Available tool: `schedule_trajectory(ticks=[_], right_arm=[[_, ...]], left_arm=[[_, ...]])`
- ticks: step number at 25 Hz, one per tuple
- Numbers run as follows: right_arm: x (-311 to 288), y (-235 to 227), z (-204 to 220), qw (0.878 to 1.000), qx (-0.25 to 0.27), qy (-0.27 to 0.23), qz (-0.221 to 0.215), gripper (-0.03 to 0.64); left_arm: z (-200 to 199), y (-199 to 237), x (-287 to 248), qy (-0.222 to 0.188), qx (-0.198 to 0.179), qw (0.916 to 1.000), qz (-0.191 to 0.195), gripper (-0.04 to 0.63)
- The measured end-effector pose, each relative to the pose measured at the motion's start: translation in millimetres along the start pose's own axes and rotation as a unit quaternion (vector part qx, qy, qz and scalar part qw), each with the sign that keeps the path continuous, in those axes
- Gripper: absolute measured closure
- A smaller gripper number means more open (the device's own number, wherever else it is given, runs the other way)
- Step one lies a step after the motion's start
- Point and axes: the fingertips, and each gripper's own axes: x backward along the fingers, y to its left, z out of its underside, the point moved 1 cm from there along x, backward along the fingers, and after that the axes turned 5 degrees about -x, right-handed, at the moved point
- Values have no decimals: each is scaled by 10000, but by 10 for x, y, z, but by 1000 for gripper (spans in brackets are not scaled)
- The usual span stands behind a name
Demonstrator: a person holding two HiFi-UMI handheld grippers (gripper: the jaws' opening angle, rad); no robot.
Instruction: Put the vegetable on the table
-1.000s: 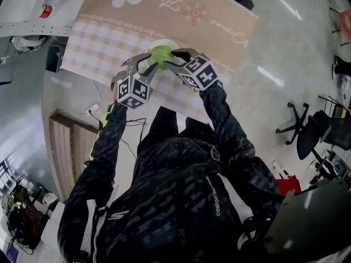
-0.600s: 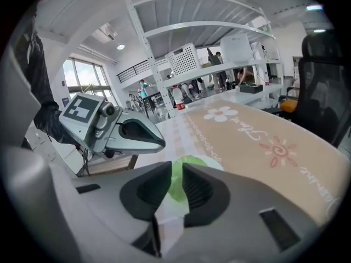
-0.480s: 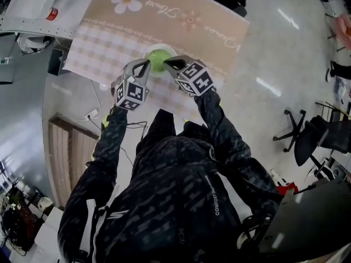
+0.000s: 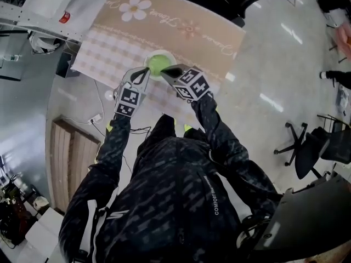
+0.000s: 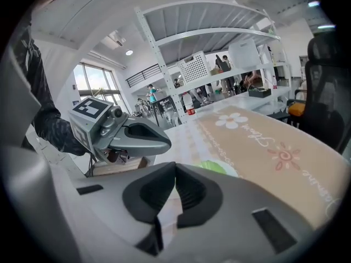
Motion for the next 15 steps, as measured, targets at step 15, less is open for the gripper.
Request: schedule_trajectory(ticks=[15], right_arm=[[563,551,381,9979,407,-157,-485,614]], left_arm=[[-346,-865,597,-218,324,9968,-691,597]])
